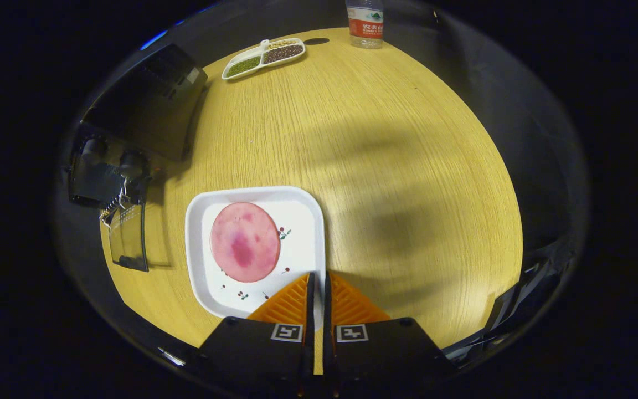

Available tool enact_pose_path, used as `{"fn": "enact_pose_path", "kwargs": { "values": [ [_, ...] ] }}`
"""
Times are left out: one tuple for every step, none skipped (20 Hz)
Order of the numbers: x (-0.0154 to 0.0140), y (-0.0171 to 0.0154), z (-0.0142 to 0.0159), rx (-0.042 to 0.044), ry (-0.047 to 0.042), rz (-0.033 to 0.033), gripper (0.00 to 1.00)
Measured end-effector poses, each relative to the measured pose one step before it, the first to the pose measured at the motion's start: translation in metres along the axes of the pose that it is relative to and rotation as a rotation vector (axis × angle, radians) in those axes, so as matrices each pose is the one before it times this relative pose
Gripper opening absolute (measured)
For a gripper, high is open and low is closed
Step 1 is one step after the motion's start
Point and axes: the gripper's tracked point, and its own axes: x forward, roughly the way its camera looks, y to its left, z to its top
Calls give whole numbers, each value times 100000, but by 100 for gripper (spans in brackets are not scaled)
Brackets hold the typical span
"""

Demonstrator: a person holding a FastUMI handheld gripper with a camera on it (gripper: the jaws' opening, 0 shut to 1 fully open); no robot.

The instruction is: Open the toaster oven, put the food inside, and close the toaster oven door.

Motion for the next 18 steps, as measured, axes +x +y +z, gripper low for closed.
{"fn": "enact_pose_path", "kwargs": {
  "values": [
    [-683,106,204,-162,-1186,1202,8],
    [1106,69,-114,-549,138,967,4],
    [-150,10,-33,-1058,-251,1250,4],
    [52,133,-49,-840,38,1212,2],
    [38,10,-16,113,559,1176,2],
    [6,-5,8,1212,482,731,2],
    [13,74,-6,1721,240,1106,2],
    [-155,108,-142,2043,440,1365,2],
    [-285,289,-227,1871,-626,1960,2],
    [-276,129,-161,1038,-741,624,2],
    [-314,-34,-53,1062,-1145,122,2],
    [-303,121,-191,1281,-809,468,2],
    [-343,69,-95,1401,-676,528,2],
    [-224,101,-77,1703,-898,749,2],
    [-253,73,-20,1377,-942,384,2],
    [-386,238,-155,1341,-1178,753,2],
    [-370,241,-89,693,-1188,842,2],
    [-449,225,-251,506,-1607,432,2]
  ]
}}
